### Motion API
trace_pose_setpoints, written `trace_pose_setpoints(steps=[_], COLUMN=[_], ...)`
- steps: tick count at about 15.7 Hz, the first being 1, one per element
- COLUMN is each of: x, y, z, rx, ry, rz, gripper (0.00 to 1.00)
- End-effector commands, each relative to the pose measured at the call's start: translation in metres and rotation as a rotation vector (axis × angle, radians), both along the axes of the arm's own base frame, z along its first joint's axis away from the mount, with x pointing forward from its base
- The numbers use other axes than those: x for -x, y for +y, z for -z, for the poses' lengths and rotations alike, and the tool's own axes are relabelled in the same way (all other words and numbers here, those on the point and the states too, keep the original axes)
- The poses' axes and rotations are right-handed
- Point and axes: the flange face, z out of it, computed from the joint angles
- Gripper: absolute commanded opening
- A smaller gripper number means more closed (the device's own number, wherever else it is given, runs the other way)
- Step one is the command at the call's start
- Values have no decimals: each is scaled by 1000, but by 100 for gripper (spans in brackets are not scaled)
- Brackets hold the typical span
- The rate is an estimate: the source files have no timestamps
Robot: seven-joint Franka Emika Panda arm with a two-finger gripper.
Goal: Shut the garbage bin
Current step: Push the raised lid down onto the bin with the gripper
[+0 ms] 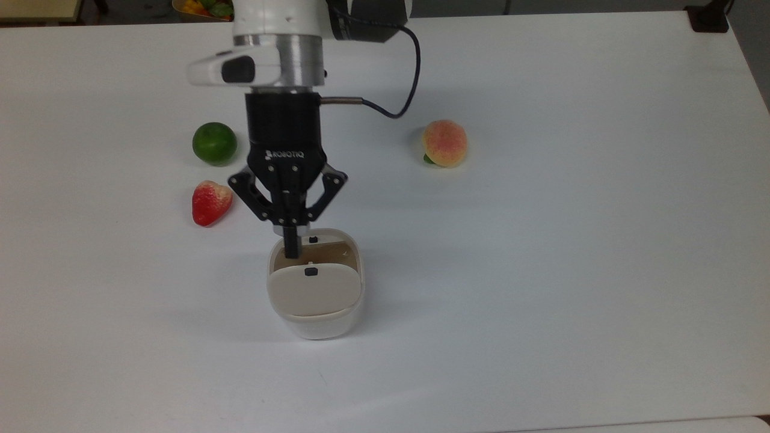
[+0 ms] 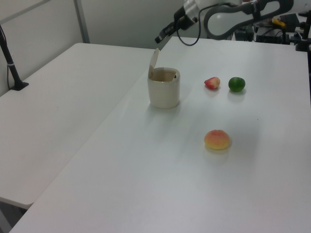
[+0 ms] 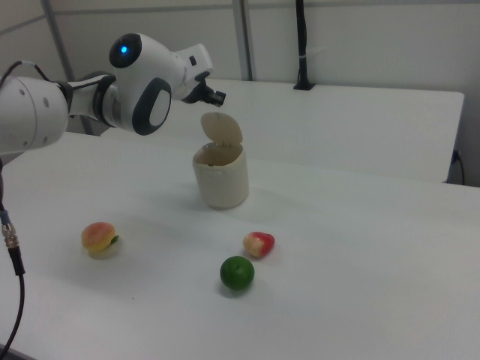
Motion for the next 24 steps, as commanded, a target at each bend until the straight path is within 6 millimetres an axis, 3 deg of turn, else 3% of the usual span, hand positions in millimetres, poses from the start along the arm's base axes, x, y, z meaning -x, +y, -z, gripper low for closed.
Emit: trace_pose_setpoints(steps=[1, 4, 12, 17, 24], x=[-12, -16, -9, 5, 18], y=[13, 19, 17, 15, 12], z=[7, 19, 20, 37, 34], rx=[-13, -7, 3, 11, 40], ry=[-23, -13, -12, 90, 274], rz=[-4, -12, -17, -24, -67], gripper=[0, 0, 0, 0, 0])
